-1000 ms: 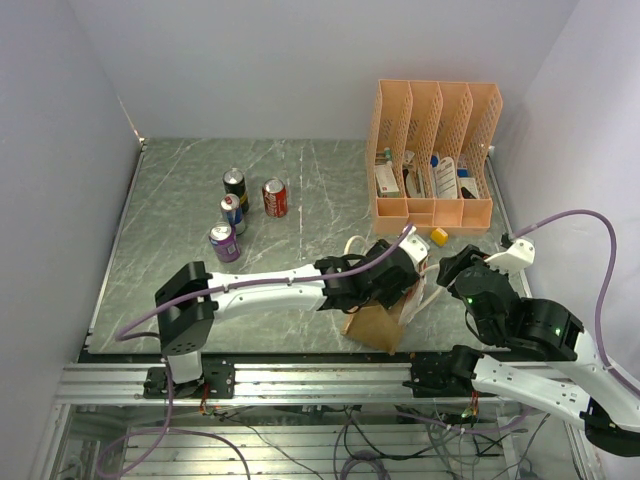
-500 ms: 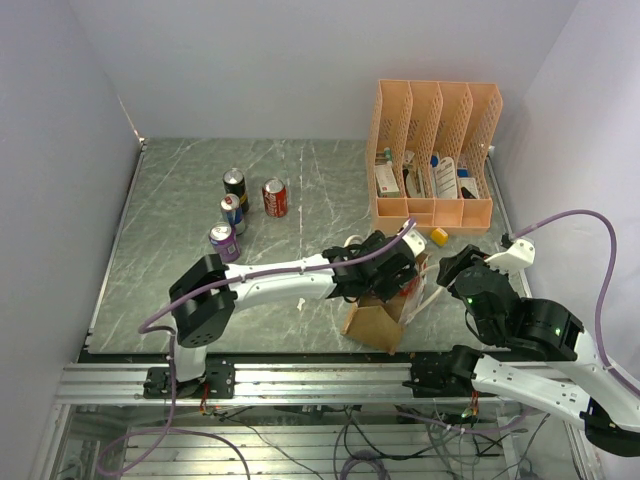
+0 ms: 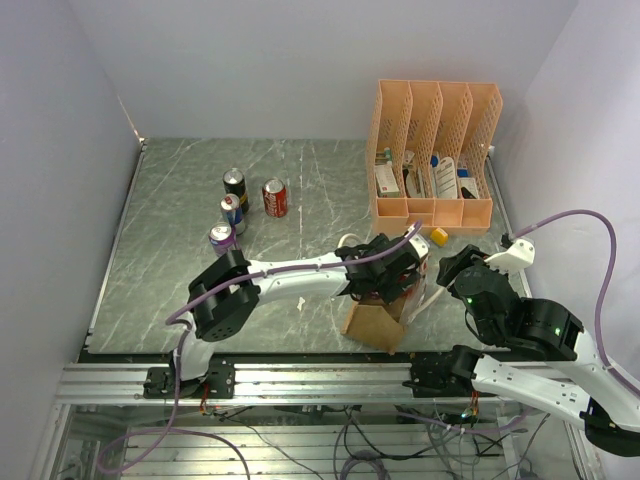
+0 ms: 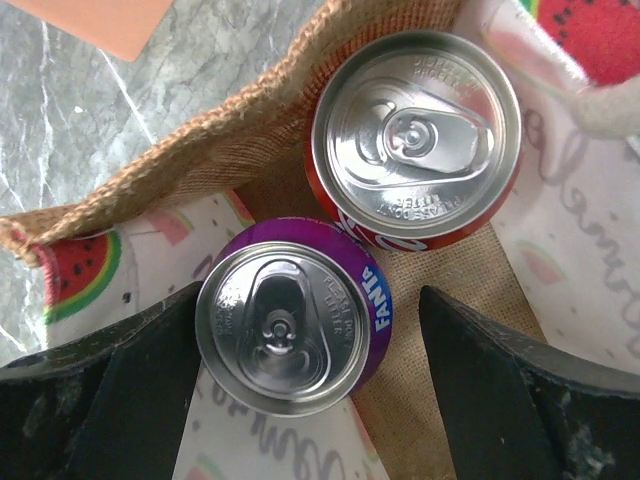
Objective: Take the beverage out of the canvas bag
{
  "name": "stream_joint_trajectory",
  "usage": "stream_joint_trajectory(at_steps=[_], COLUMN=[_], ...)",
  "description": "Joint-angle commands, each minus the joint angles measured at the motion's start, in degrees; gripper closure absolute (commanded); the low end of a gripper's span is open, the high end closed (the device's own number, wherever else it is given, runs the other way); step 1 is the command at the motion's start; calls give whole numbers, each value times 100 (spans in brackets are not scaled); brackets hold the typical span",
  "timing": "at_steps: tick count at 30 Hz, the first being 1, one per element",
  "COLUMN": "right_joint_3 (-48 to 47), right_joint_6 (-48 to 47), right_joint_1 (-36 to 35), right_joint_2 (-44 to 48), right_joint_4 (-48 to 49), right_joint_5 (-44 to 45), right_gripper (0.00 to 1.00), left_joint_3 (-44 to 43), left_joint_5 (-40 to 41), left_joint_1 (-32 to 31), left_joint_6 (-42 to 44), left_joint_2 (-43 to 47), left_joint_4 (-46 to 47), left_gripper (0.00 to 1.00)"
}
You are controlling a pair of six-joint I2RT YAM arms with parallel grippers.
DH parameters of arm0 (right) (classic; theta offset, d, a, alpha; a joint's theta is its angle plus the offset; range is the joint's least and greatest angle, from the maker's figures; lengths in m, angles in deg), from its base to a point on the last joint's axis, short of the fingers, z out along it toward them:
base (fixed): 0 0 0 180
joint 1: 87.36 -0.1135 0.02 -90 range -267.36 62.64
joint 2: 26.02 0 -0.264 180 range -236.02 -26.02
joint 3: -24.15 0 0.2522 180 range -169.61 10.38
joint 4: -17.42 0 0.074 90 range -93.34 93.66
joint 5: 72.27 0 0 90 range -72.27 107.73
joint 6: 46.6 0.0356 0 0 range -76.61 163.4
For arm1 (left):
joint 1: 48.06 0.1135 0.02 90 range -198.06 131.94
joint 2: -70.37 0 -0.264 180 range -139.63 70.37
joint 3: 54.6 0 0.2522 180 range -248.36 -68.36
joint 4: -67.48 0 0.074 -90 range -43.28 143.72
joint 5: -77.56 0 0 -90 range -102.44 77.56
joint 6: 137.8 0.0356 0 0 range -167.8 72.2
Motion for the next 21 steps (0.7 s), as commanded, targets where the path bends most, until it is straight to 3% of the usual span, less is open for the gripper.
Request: stream_joint_trajectory(at_steps=[1, 10, 13, 18, 21], right_joint_3=[4, -11, -4, -4, -11], right_joint_6=[85, 79, 83, 61, 65], right_joint_1=[-24, -27, -24, -27, -26], right_joint_2=[21, -51, -44, -58, -93], right_joint_4=[-44, -54, -52, -30, -39], right_joint_5=[167, 175, 176, 175, 175], right_gripper=[45, 45, 45, 45, 45], left_joint_3=[-119, -152, -252, -427, -474], left_joint_5=[-229, -487, -541, -619, -745], left_joint_1=[46, 164, 163, 160, 162], left_joint_6=[-56, -124, -132, -169, -210], left_joint_2=[-206, -504, -468, -160, 137], left_joint_4=[-42, -46, -123, -221, -203], left_gripper=[6, 9, 18, 44, 50])
